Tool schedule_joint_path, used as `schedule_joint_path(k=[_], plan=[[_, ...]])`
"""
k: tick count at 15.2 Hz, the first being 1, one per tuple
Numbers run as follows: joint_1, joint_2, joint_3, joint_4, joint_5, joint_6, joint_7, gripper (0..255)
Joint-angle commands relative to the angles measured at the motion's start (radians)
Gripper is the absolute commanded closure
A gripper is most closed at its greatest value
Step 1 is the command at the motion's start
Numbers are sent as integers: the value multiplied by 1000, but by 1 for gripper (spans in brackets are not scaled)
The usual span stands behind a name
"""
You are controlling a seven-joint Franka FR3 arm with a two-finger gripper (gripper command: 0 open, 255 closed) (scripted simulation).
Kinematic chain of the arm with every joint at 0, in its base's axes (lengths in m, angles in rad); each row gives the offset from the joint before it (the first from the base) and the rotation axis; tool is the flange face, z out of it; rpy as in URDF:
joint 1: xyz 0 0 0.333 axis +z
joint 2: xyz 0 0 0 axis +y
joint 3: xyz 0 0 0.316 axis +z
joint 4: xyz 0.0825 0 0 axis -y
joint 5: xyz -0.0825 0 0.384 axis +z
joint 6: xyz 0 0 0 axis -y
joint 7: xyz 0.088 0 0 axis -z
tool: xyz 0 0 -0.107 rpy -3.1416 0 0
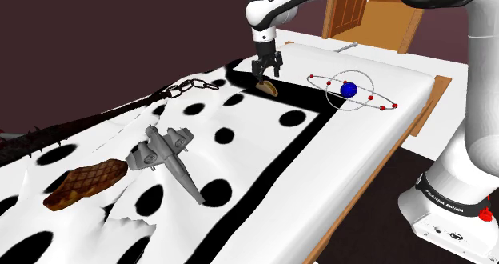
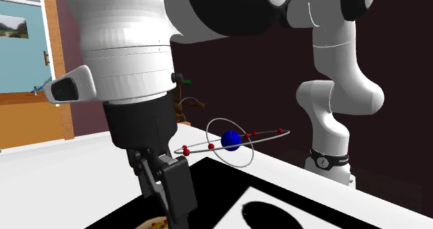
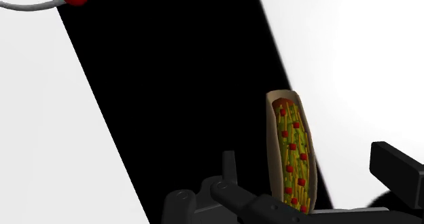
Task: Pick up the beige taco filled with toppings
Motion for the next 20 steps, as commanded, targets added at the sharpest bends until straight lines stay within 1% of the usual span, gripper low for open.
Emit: schedule_joint_path(k=[1,8,10,11,20], plan=[[-2,64,1,89,0,-23,-3,0],[-2,97,2,37,2,63,-3,0],[-2,97,2,37,2,63,-3,0],[-2,95,2,35,2,62,-3,255],[-2,97,2,37,2,63,-3,255]])
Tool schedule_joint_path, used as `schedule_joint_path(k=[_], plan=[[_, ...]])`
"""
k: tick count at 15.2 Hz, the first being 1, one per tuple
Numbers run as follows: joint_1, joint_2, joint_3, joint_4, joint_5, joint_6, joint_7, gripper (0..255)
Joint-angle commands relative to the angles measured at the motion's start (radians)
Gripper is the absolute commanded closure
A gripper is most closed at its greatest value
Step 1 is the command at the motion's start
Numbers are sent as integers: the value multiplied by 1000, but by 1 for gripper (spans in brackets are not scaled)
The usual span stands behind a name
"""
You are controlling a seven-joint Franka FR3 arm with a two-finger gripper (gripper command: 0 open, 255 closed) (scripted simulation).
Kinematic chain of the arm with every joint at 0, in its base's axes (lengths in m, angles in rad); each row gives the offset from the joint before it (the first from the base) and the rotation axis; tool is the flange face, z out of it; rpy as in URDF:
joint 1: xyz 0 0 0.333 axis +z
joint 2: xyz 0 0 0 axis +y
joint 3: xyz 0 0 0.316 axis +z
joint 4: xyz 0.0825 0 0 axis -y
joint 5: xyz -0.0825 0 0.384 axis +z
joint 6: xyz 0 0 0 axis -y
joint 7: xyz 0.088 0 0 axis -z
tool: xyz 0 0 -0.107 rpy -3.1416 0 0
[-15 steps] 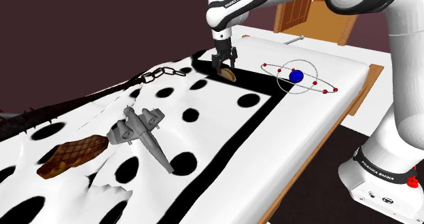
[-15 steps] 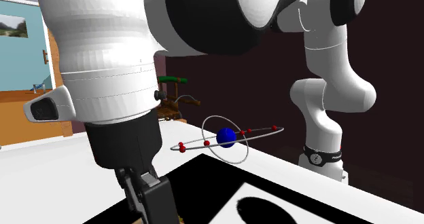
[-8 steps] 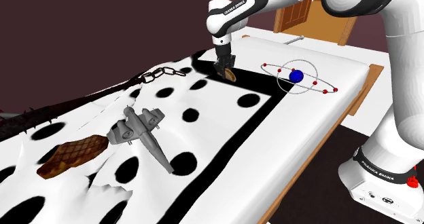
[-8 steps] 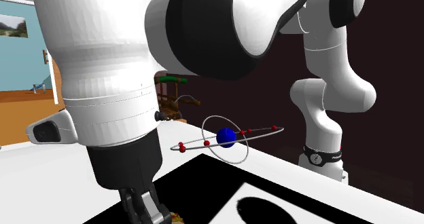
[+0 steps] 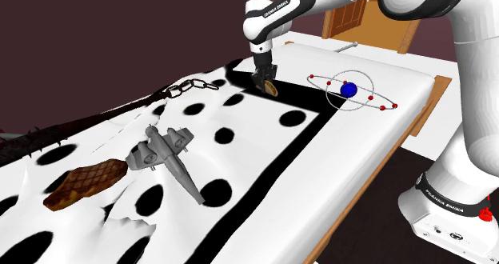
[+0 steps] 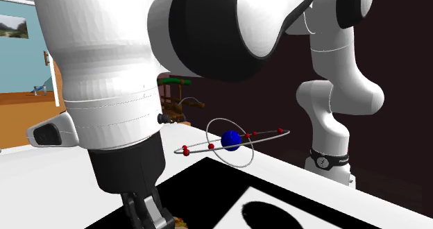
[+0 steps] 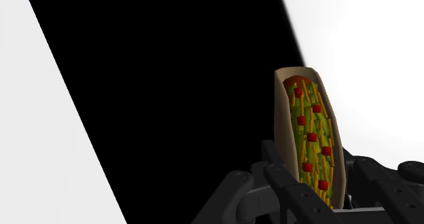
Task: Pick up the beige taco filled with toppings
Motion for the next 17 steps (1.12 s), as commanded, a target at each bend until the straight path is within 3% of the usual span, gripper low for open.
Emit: schedule_joint_path(k=[1,17], plan=[[0,-4,0,6,0,-10,0,255],[0,-53,-1,123,-3,-176,1,255]])
